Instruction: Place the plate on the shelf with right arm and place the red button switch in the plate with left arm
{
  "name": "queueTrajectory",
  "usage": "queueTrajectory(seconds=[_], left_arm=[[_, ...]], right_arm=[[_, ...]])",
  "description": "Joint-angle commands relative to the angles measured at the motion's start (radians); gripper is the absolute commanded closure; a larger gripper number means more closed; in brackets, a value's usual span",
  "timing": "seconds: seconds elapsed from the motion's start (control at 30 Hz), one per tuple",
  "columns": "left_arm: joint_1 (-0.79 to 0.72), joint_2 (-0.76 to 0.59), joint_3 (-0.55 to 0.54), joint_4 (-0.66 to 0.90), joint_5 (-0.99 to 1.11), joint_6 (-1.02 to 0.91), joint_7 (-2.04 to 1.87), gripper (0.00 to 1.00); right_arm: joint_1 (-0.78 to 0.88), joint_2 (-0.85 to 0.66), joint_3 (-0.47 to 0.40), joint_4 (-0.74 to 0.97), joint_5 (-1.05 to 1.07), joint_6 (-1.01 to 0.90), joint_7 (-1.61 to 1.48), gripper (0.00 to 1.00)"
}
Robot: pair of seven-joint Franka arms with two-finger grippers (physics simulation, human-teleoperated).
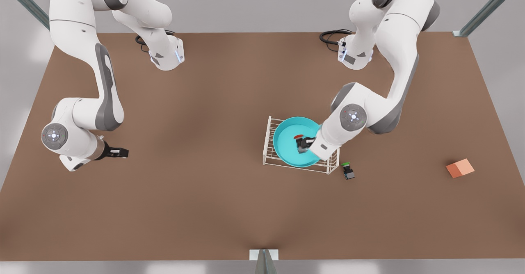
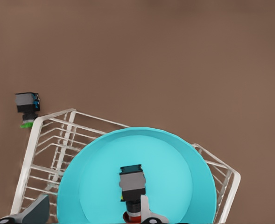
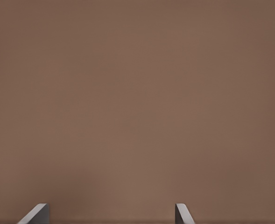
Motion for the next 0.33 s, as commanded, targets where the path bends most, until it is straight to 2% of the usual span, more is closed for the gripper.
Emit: queueTrajectory(seconds=[0.0,0.07,0.1,0.13,0.17,0.23,0.3], left_arm=[[0.076,-0.041,-0.004,0.065,0.036,-0.374,0.171,0.00],[0.151,-0.059,-0.004,0.131,0.036,-0.512,0.372,0.00],[0.151,-0.111,0.170,0.120,-0.055,-0.486,0.626,0.00],[0.096,-0.272,0.384,-0.102,-0.209,-0.264,0.724,0.00],[0.059,-0.345,0.413,-0.219,-0.206,-0.152,0.736,0.00],[0.058,-0.296,0.413,-0.126,-0.209,-0.178,0.716,0.00],[0.056,-0.280,0.412,-0.101,-0.212,-0.178,0.715,0.00]], right_arm=[[0.000,0.000,0.000,0.000,0.002,0.003,-0.015,0.00],[0.000,0.000,0.000,0.000,0.002,0.003,-0.015,0.00],[0.000,0.001,0.000,0.000,0.002,0.003,-0.014,0.00],[0.000,0.003,0.000,0.000,0.002,0.004,-0.014,0.00],[0.000,0.008,0.000,0.000,0.003,0.004,-0.014,0.00],[0.000,0.008,0.000,0.002,0.003,0.004,-0.014,0.00],[0.000,0.008,0.000,0.000,0.003,0.004,-0.014,0.00]])
